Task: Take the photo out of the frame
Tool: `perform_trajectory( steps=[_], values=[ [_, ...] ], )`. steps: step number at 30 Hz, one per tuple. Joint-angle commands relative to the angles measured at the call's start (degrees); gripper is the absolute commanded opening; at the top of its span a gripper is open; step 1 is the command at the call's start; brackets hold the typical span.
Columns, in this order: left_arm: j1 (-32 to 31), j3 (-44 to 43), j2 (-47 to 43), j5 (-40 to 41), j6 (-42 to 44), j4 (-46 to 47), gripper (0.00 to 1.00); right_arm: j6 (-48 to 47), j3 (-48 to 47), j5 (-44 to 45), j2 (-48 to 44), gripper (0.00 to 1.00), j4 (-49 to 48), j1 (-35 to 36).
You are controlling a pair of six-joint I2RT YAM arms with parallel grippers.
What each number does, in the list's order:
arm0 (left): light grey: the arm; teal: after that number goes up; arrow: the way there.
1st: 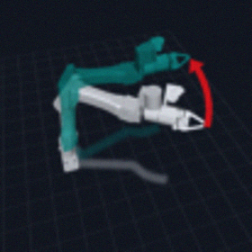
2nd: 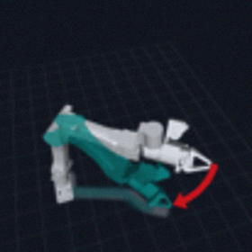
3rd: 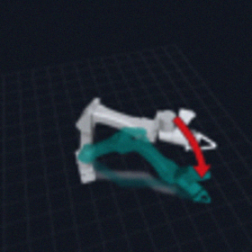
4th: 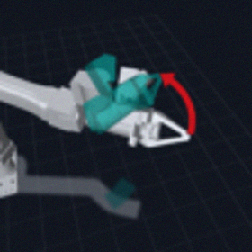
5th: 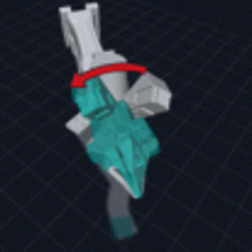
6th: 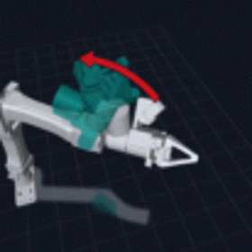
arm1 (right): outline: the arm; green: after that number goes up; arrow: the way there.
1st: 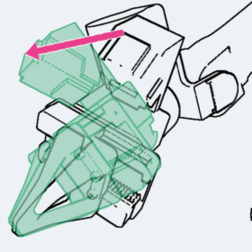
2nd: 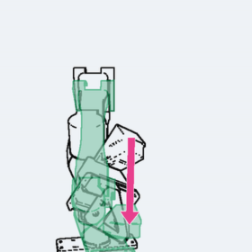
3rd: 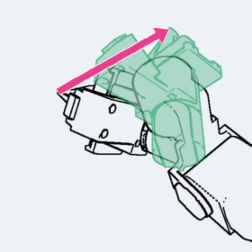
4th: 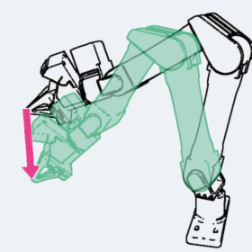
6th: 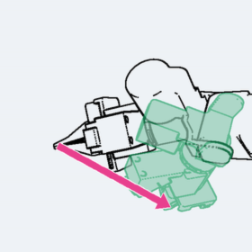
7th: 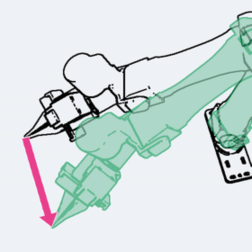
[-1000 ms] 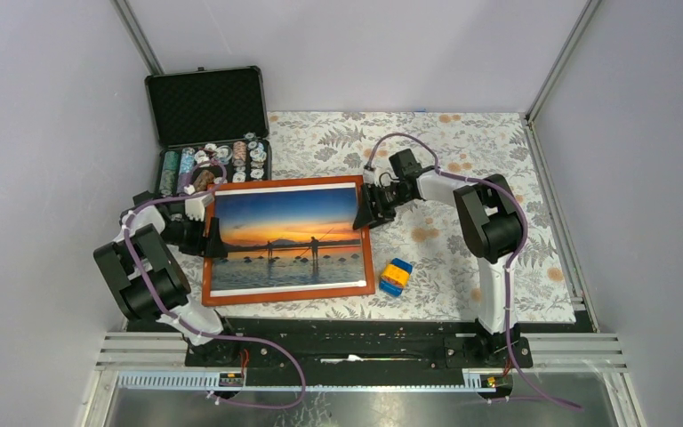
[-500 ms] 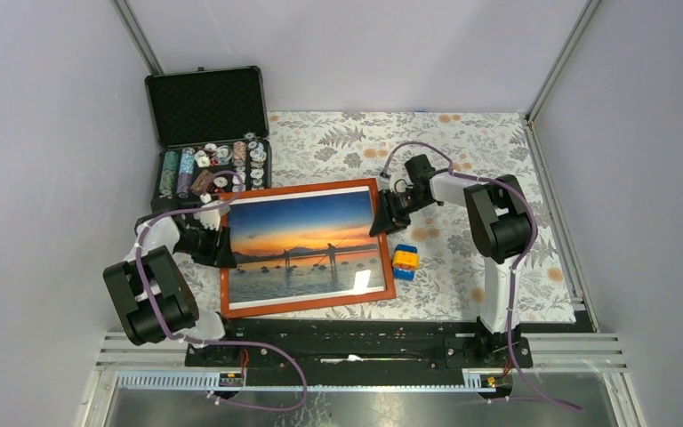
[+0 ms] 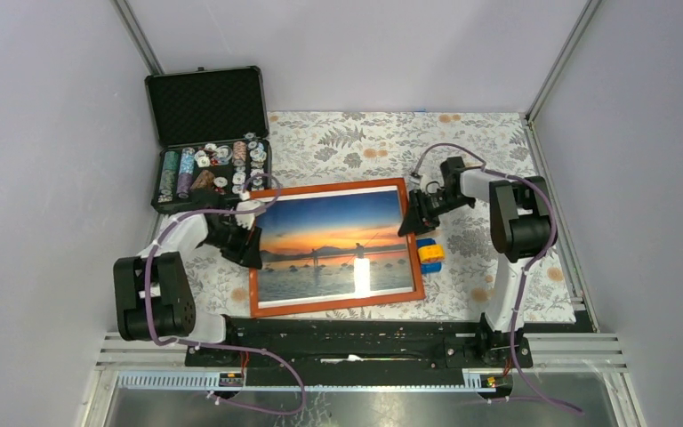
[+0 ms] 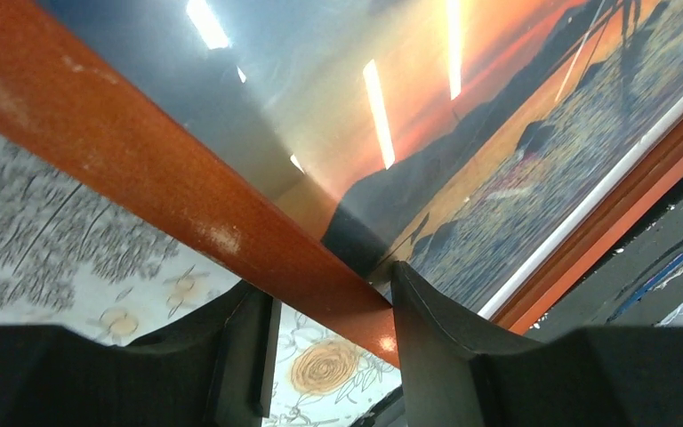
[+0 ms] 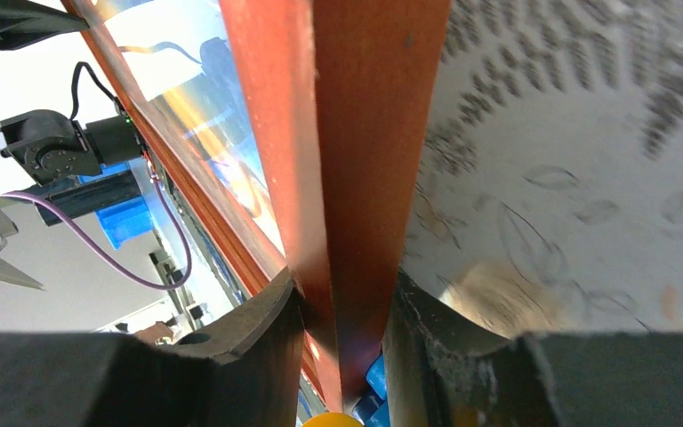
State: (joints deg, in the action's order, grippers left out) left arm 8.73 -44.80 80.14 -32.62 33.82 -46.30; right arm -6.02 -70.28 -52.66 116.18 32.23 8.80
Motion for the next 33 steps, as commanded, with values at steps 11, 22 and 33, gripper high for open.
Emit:
perform_trajectory(
  steps=[11, 22, 33],
  values=[
    [-22.0, -12.7, 12.5, 4.3, -11.2, 13.3, 0.26, -14.6, -1.8, 3.9, -1.6, 0.09, 12.3, -17.6],
    [-29.8, -27.3, 26.5, 3.9, -17.1, 15.6, 0.24, -19.9, -6.9, 5.9, 2.5, 0.09, 15.9, -27.8],
    [-30.6, -30.6, 29.2, 9.0, -18.0, 11.5, 0.23, -11.7, -10.7, 3.6, 5.6, 0.12, 9.1, -23.9]
  ],
)
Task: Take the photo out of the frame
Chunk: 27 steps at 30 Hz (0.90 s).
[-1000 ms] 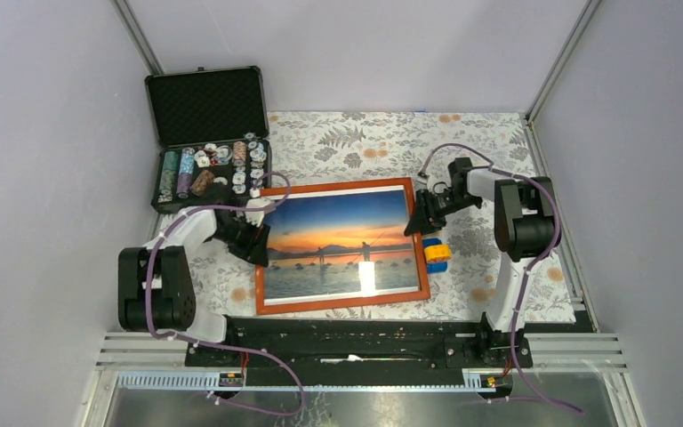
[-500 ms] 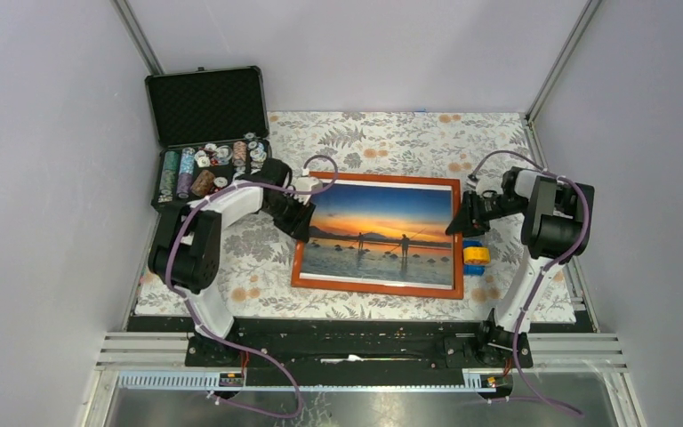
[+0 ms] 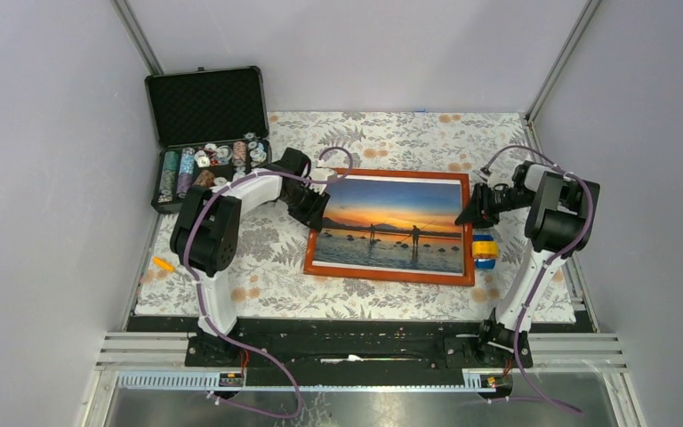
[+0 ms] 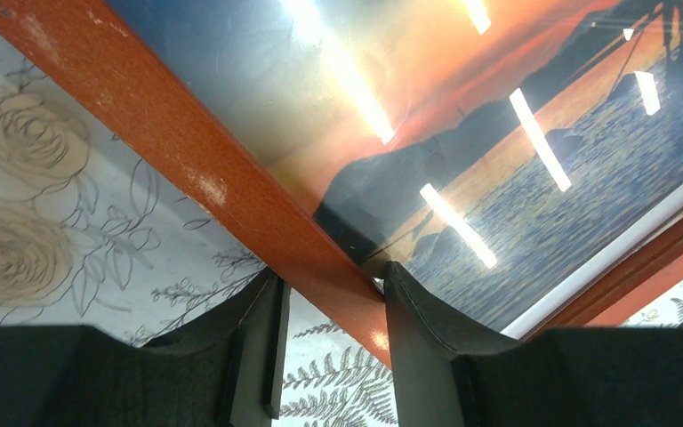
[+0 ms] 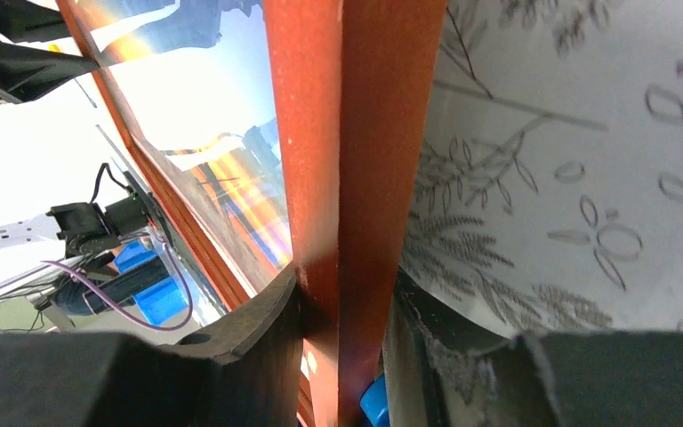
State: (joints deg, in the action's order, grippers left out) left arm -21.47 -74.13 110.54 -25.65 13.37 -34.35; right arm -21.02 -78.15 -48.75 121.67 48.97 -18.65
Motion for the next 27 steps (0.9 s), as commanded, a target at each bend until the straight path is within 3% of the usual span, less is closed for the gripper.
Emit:
perform_trajectory(
  steps=[1, 8, 15, 20, 27],
  values=[
    [0.0, -0.8, -1.7, 3.3, 2.7, -0.3, 0.23, 4.4, -2.5, -0.1, -0.1, 0.12, -8.9, 4.5],
    [3.1, -0.1, -2.9, 8.2, 3.2, -0.2, 0.24, 12.2, 0.4, 1.9, -1.1, 0.17, -17.8, 8.9],
    [3.5, 1.9, -5.6, 9.3, 4.1, -1.2, 0.34, 15.3, -0.3, 3.5, -0.8, 0.38, -19.3, 10.9],
    [4.5, 0.9, -7.5, 8.2, 4.3, -3.9, 0.57, 16.0, -0.3, 5.6, -1.4, 0.63, -19.1, 12.1],
    [7.4, -1.8, -14.9, 6.2, 11.4, -14.3, 0.86, 13.8, -0.3, 8.5, -4.5, 0.86, -15.3, 12.1]
  ],
)
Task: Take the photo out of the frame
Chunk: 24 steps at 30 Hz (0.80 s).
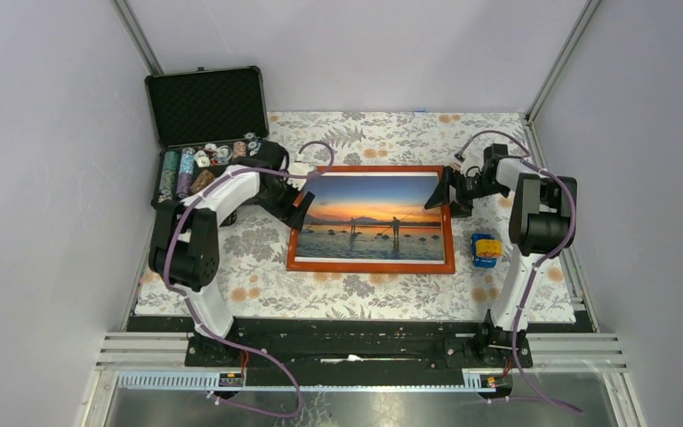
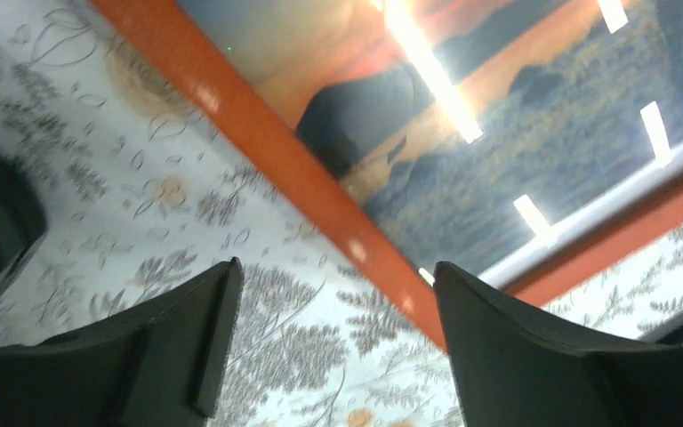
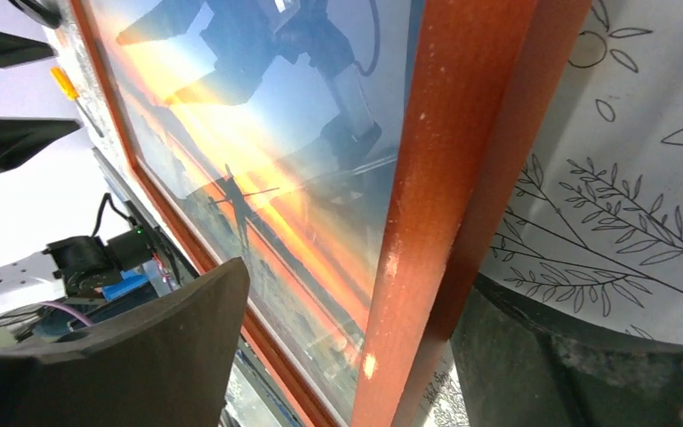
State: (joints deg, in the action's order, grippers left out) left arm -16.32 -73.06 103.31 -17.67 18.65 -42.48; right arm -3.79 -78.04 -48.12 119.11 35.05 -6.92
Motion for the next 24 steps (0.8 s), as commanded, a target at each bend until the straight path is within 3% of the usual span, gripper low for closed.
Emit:
perform_trajectory(
  steps=[1, 4, 12, 20, 24],
  values=[
    [3.1, -2.6, -9.4, -1.6, 7.6, -7.3, 0.96, -3.8, -0.6, 8.9, -2.3, 0.9, -0.7, 0.3],
    [7.3, -1.8, -14.0, -0.6, 13.3, -12.2, 0.99, -5.5, -1.9, 13.5, -3.2, 0.99, 2.2, 0.2],
    [23.4, 2.0, -22.3, 4.0, 36.9, -23.7, 0.99, -9.7, -6.0, 20.0, -5.8, 1.0, 7.3, -1.0],
    [36.9, 17.7, -33.2, 16.8, 68.6, -15.5, 0.98, -14.5, -10.3, 13.2, -9.4, 1.0, 14.3, -0.6],
    [42.6, 18.1, -31.5, 16.7, 79.9, -15.4, 0.96, -16.0, -10.2, 13.1, -11.2, 1.0, 15.4, 0.9]
  ],
)
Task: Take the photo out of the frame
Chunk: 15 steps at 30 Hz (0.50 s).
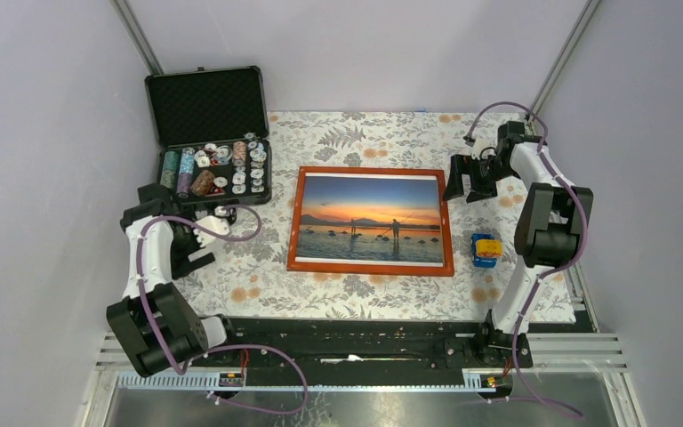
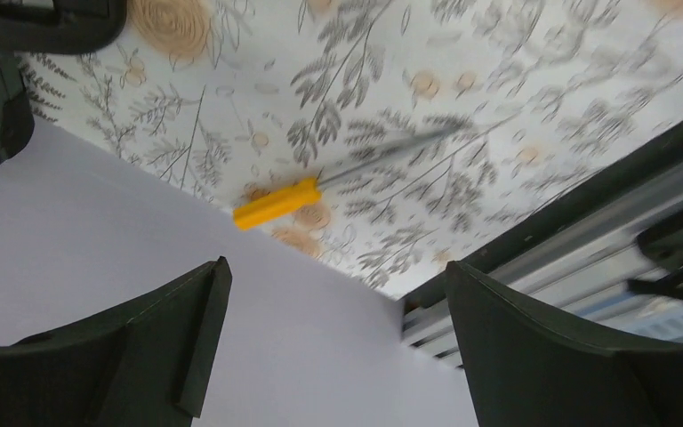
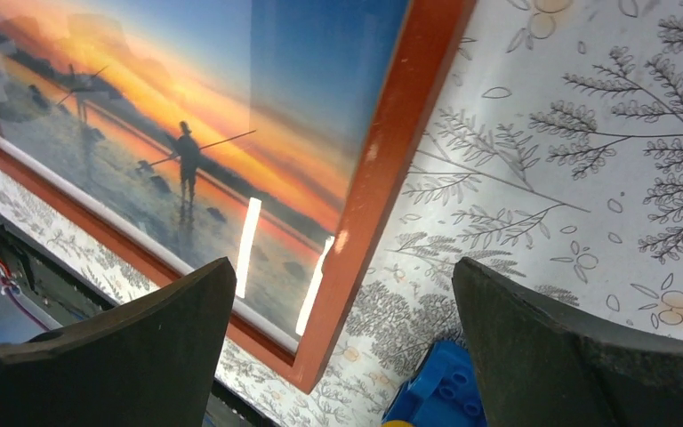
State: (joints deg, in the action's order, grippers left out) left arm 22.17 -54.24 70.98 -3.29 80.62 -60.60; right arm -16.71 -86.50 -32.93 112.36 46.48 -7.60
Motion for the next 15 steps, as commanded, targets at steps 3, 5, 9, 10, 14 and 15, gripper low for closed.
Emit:
perform_trajectory(
  steps=[3, 5, 9, 10, 14, 15],
  values=[
    [8.1, -4.4, 6.5, 0.4, 24.1, -1.1, 0.92, -3.0, -1.0, -3.9, -5.5, 1.0, 4.4, 2.3],
    [10.3, -5.5, 9.7, -0.5, 28.7, -0.8, 0.9, -2.8, -1.1, -5.3, -5.8, 1.0, 5.2, 2.4],
    [12.9, -3.7, 11.4, -1.5, 35.3, 3.0, 0.88, -1.9, -1.2, -6.7, -6.3, 1.0, 5.7, 2.4],
    [13.1, -2.9, 11.7, -1.7, 36.3, 4.2, 0.87, -1.7, -1.4, -6.9, -6.3, 1.0, 5.8, 2.4],
    [14.0, 1.0, 13.1, -0.9, 39.7, 11.0, 0.82, -1.2, -2.5, -7.6, -6.1, 1.0, 6.6, 2.4],
    [14.0, 1.7, 13.5, -0.7, 40.2, 12.2, 0.8, -1.1, -2.6, -7.9, -6.0, 1.0, 6.8, 2.4]
  ],
)
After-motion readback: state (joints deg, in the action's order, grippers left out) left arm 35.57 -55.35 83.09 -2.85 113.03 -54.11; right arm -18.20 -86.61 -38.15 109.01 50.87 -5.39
